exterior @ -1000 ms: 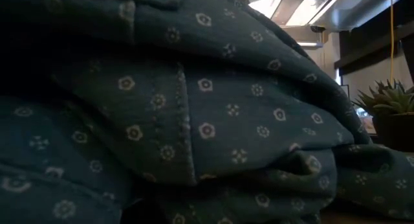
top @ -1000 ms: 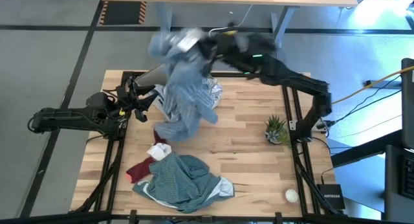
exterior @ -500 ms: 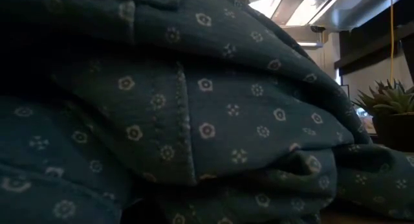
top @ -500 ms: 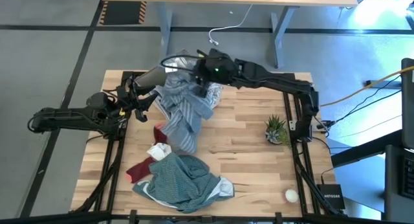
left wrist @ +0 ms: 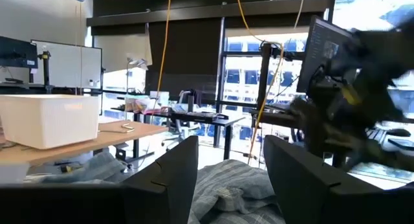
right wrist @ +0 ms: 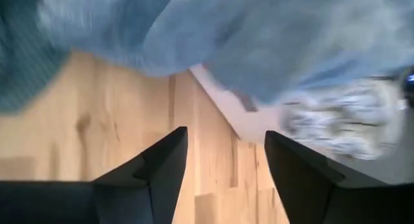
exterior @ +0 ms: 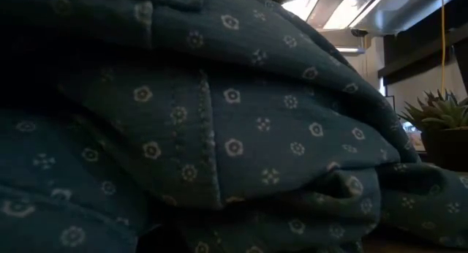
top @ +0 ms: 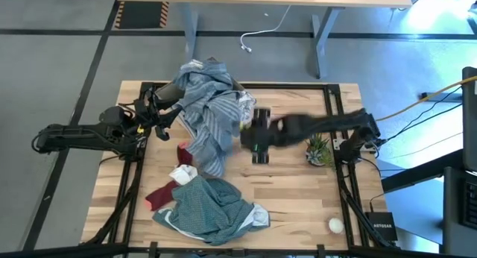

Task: Sort clothes
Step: Put the blue striped shirt into the laundry organizer

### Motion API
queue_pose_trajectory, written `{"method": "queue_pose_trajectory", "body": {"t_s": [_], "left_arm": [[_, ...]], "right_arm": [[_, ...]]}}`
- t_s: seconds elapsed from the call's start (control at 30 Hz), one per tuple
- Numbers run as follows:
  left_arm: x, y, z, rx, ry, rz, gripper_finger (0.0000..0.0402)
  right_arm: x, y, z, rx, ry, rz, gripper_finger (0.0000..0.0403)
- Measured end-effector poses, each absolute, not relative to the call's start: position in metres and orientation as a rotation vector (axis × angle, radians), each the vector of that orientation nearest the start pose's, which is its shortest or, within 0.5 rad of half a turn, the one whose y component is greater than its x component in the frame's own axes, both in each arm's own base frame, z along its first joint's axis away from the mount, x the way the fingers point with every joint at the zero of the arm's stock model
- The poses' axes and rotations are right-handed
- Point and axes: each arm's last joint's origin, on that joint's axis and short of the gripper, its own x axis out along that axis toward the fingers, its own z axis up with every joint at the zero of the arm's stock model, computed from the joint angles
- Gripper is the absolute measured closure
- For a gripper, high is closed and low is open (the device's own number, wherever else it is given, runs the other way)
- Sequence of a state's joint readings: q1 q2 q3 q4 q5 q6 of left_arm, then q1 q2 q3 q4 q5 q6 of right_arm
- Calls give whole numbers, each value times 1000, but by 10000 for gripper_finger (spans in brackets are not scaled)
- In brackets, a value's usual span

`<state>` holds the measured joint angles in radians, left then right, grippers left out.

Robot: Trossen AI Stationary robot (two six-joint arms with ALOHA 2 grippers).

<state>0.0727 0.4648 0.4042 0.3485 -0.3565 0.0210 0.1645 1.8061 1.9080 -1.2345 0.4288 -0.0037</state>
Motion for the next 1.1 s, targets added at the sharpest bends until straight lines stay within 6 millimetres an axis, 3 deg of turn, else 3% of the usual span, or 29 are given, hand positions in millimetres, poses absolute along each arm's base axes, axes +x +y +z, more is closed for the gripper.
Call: {"method": "queue_pose_trajectory", "body": {"t_s": [0.13,0.3,0.4,0.5,0.67,0.77,0.97,1.1], "left_arm": [[122,19,294,-34,-285,427,231],[122,19,294,-22,-283,429,231],[122,19,295,-13,-289,430,231],[122,19,295,-12,-289,431,231],[122,19,295,-10,-293,431,231],[122,19,295,-14,-295,430,231],[122,19,295,-17,-293,430,231],[122,19,295,-20,-293,429,231]], "right_arm": [[360,66,297,-468,1126,-288,180],[367,62,222,-522,1001,-321,180],[372,49,193,-521,850,-377,180],[378,37,177,-462,707,-363,180],[393,32,179,-353,505,-209,180],[403,36,193,-314,403,-125,180],[424,40,249,-246,198,-125,180],[437,21,299,-251,72,-299,180]]}}
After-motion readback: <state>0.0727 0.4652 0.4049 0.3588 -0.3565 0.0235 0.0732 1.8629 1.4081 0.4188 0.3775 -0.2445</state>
